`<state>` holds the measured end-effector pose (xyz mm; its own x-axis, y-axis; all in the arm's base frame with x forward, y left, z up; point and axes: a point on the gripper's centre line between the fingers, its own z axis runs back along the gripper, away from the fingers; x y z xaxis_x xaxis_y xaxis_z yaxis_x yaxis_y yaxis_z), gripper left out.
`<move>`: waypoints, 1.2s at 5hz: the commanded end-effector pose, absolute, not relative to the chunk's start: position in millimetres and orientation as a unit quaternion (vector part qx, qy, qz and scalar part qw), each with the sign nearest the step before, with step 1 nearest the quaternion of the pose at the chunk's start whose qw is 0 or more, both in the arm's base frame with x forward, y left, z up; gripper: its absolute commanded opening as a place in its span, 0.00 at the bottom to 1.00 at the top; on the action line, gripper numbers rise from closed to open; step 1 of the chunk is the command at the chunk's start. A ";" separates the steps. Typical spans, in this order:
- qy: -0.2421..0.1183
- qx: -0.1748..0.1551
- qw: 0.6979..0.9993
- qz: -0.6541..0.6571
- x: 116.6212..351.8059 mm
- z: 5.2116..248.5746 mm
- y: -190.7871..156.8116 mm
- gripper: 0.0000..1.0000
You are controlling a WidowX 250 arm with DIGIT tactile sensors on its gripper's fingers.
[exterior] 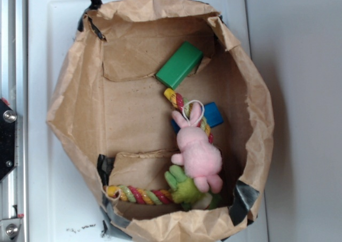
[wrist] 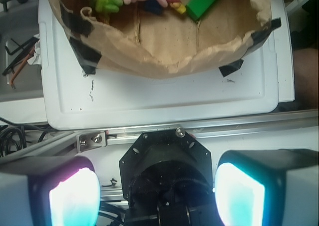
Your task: Grab the green block.
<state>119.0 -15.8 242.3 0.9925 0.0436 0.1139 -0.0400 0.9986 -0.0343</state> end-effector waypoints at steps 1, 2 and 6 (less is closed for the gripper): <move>-0.057 -0.016 0.998 0.021 119.0 242.3 -15.8 1.00; -0.068 0.002 0.994 0.082 169.0 233.6 -15.8 1.00; -0.132 -0.059 0.956 0.256 261.9 188.5 30.9 1.00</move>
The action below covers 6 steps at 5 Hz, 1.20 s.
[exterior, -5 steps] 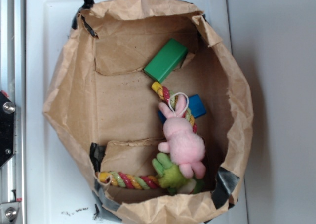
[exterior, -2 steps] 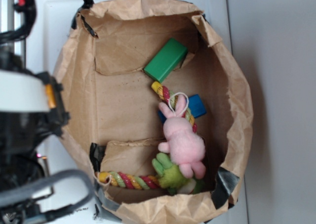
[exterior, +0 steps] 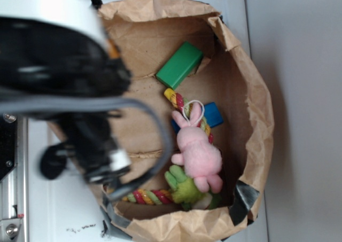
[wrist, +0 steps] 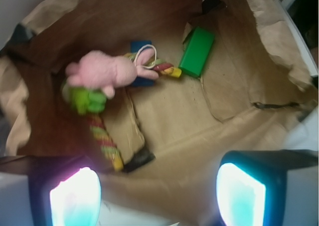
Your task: Grab the green block.
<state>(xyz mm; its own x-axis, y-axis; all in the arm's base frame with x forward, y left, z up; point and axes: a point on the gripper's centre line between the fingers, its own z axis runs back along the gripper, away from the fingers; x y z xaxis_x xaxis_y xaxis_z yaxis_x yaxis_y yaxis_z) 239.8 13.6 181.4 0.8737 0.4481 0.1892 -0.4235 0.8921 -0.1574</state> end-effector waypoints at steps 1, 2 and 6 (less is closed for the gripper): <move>-0.124 -0.058 0.957 0.255 274.6 175.8 36.4 1.00; -0.130 -0.077 0.956 0.251 279.7 165.4 52.1 1.00; -0.146 -0.045 0.947 0.283 320.4 115.1 70.7 1.00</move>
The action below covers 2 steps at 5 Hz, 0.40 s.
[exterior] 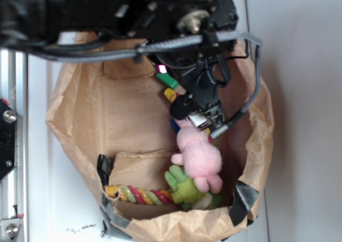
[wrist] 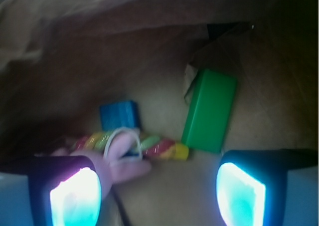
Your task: Grab the green block.
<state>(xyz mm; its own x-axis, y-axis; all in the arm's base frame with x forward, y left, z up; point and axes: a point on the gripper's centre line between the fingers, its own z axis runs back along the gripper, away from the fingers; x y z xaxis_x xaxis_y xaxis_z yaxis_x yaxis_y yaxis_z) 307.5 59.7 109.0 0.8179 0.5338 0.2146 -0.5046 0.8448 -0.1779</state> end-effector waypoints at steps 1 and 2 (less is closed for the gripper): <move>-0.140 -0.039 0.945 0.292 326.5 109.3 83.2 1.00; -0.128 -0.043 0.942 0.308 320.2 101.6 97.4 1.00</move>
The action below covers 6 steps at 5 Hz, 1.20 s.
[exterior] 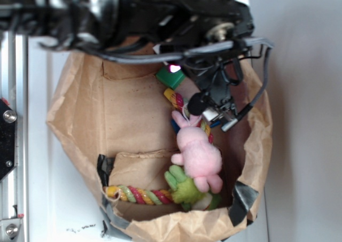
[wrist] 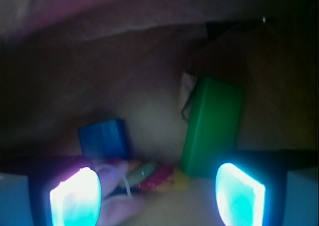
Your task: Grab the green block.
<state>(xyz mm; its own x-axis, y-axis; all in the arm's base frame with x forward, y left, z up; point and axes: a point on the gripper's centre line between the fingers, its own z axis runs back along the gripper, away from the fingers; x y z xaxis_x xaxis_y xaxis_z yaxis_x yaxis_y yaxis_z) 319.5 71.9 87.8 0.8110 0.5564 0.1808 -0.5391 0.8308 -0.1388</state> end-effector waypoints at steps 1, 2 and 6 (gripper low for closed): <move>-0.119 -0.047 0.947 0.296 312.5 97.8 97.8 1.00; -0.129 -0.043 0.944 0.302 302.0 96.2 94.8 1.00; -0.102 -0.051 0.902 0.417 297.4 74.9 140.6 1.00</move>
<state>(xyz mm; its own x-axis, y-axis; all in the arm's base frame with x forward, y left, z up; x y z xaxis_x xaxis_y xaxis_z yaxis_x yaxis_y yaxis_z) 295.9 120.8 56.8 0.6711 0.7371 0.0795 -0.7220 0.6741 -0.1559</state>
